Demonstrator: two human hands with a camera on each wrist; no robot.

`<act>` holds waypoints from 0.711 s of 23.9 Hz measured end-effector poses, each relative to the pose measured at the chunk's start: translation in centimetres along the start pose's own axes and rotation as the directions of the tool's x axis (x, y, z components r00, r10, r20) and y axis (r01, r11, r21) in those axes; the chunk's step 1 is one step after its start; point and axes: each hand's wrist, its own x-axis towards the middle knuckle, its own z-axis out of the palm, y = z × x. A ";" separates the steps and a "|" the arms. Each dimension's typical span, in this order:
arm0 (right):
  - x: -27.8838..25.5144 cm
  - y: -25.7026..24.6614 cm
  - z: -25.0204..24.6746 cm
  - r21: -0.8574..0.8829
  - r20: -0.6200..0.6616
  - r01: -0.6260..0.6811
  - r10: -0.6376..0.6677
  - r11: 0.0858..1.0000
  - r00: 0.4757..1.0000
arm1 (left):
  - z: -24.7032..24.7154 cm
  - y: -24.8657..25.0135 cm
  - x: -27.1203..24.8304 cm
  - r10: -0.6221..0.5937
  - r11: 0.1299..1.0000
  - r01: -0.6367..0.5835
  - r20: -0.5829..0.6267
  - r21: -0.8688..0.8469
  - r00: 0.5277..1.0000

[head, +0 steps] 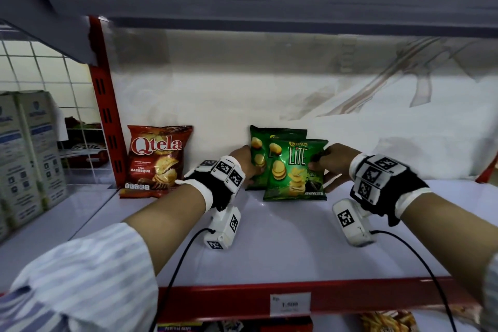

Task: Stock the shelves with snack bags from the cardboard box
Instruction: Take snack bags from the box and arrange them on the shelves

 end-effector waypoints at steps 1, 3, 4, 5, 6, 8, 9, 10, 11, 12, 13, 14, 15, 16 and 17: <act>-0.1 0.0 0.1 0.010 0.026 0.001 -0.001 1.000 1.000 | 0.1 0.3 0.0 0.017 1.000 -0.017 0.002 0.022 1.000; -0.3 0.1 0.6 0.020 0.072 -0.008 0.006 1.000 0.997 | 0.2 0.7 -0.1 0.037 0.995 -0.037 0.007 0.092 0.999; -0.4 0.1 0.9 0.014 0.083 -0.010 0.009 1.000 0.997 | 0.2 0.9 -0.3 0.033 0.991 -0.034 0.011 0.126 0.999; -0.3 0.0 1.2 0.009 0.086 -0.010 0.009 1.000 0.996 | 0.1 0.9 -0.5 0.024 0.988 -0.027 0.019 0.154 1.000; -0.3 0.0 1.4 0.009 0.086 -0.010 0.009 1.000 0.996 | 0.0 0.9 -0.8 0.006 0.985 -0.011 0.029 0.172 1.000; -0.4 -0.2 1.4 0.004 0.084 -0.016 0.016 1.000 0.996 | -0.4 0.8 -1.5 -0.030 0.983 0.023 0.038 0.180 0.999; -0.6 -0.4 1.2 -0.007 0.085 -0.022 0.023 1.000 0.996 | -0.8 0.9 -1.9 -0.045 0.985 0.038 0.035 0.167 0.998; -0.8 -0.5 1.0 -0.021 0.082 -0.027 0.029 0.999 0.996 | -1.1 0.9 -2.3 -0.060 0.988 0.055 0.028 0.147 0.998; -1.1 -0.8 0.7 -0.034 0.069 -0.029 0.031 0.999 0.997 | -1.6 1.1 -2.7 -0.070 0.989 0.067 0.018 0.131 0.997; -1.4 -1.0 0.4 -0.038 0.043 -0.023 0.025 0.999 0.999 | -2.0 1.3 -3.3 -0.079 0.991 0.078 0.003 0.111 0.997; -1.7 -1.2 0.1 -0.032 0.006 -0.013 0.013 0.999 1.000 | -2.5 1.5 -3.7 -0.079 0.993 0.080 -0.019 0.089 0.997; -2.3 -1.5 -0.2 -0.017 -0.039 0.004 -0.005 1.000 0.999 | -2.9 1.8 -4.4 -0.077 0.995 0.079 -0.042 0.053 0.996; -2.8 -1.8 -0.5 0.002 -0.085 0.025 -0.025 1.000 0.996 | -3.2 2.1 -4.9 -0.067 0.998 0.068 -0.063 0.014 0.996; -3.4 -2.0 -0.7 0.027 -0.129 0.056 -0.052 0.998 0.990 | -3.5 2.4 -5.7 -0.067 0.996 0.064 -0.054 -0.061 0.996; -4.1 -2.2 -0.8 0.061 -0.167 0.100 -0.089 0.993 0.982 | -3.7 2.7 -6.5 -0.079 0.981 0.074 -0.021 -0.182 0.997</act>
